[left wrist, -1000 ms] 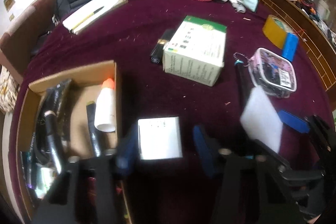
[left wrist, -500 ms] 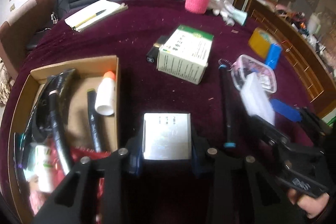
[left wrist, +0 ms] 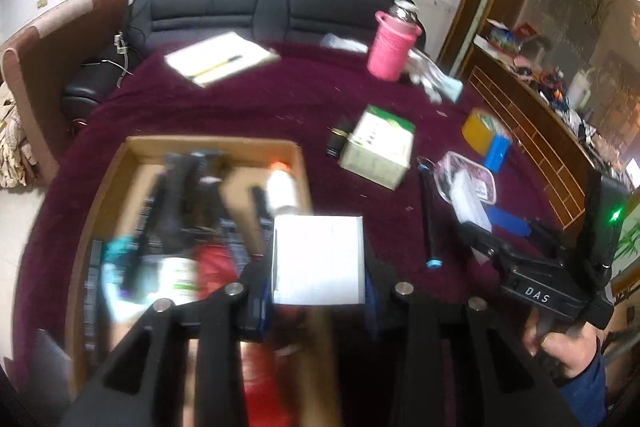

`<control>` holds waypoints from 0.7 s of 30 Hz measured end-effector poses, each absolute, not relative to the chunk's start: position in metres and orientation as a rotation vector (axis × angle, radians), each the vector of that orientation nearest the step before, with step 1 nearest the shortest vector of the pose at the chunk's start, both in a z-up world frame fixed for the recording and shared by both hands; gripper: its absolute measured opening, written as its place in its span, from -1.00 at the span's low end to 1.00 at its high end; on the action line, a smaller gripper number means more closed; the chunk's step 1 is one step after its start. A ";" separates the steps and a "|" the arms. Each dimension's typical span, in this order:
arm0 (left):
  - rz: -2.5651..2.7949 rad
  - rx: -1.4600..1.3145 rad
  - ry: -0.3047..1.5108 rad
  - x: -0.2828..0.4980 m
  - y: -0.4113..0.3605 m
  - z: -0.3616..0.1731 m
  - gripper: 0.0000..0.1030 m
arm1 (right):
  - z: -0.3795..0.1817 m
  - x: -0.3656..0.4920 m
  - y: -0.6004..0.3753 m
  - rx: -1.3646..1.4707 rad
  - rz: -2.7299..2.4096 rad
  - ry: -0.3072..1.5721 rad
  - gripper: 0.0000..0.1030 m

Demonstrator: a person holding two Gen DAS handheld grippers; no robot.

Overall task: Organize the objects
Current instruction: 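Grasp the white foam pad with the right gripper, then carry the foam pad over the tray and open the right gripper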

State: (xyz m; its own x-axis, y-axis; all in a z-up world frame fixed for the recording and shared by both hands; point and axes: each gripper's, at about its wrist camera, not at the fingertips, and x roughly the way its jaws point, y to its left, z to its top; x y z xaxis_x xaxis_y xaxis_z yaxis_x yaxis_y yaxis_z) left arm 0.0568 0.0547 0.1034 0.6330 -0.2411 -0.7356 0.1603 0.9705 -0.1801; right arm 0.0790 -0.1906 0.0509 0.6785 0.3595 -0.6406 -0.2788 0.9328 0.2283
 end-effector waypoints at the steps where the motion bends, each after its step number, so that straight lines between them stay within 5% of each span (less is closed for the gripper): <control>1: -0.213 -0.103 0.845 0.056 0.066 0.107 -0.35 | 0.054 0.078 -0.186 0.143 0.378 0.743 0.49; 21: -0.076 -0.112 0.953 0.113 0.177 0.080 -0.34 | 0.062 0.144 -0.014 0.092 0.478 0.950 0.50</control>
